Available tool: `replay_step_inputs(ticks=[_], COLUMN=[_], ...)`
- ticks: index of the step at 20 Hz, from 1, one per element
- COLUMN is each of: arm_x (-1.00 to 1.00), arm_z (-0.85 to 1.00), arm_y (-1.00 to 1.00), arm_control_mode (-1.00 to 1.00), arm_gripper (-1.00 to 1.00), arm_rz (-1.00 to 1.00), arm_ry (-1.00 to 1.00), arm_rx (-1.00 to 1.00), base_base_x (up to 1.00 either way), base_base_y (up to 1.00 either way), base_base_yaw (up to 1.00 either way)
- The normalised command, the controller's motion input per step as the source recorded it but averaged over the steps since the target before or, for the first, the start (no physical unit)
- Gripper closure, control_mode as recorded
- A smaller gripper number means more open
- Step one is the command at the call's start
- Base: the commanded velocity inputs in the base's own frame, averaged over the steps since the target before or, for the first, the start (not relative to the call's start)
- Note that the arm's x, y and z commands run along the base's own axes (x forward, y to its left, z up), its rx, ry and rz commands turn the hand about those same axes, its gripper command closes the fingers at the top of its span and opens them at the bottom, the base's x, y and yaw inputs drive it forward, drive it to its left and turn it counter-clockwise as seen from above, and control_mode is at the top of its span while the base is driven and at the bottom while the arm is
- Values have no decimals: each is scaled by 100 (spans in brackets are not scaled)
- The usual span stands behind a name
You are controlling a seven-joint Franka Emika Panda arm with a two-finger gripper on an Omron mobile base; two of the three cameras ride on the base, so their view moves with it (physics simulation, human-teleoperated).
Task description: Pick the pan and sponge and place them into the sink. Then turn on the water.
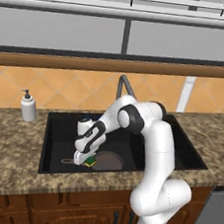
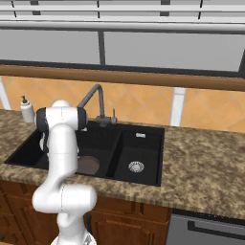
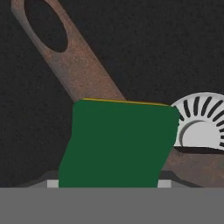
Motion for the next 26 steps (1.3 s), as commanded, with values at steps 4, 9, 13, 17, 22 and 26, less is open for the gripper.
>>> replay_step_inputs(ticks=[4,9,13,17,22,26], arm_x=[8,0,4,0,-46,-53], arm_z=[0,-1,0,21,93,100], arm_y=[0,0,0,-3,-11,-26], arm_control_mode=[-100,-100,-100,-100,-100,-100], arm_gripper=[100,-100,-100,-100,-100,-100], arm_rz=[0,0,0,0,0,-11], arm_ry=[3,0,0,-4,-15,-4], arm_rx=[0,0,0,2,11,11], base_base_x=[0,0,0,0,0,0], base_base_y=[0,0,0,0,0,0], base_base_yaw=[0,0,0,0,0,0])
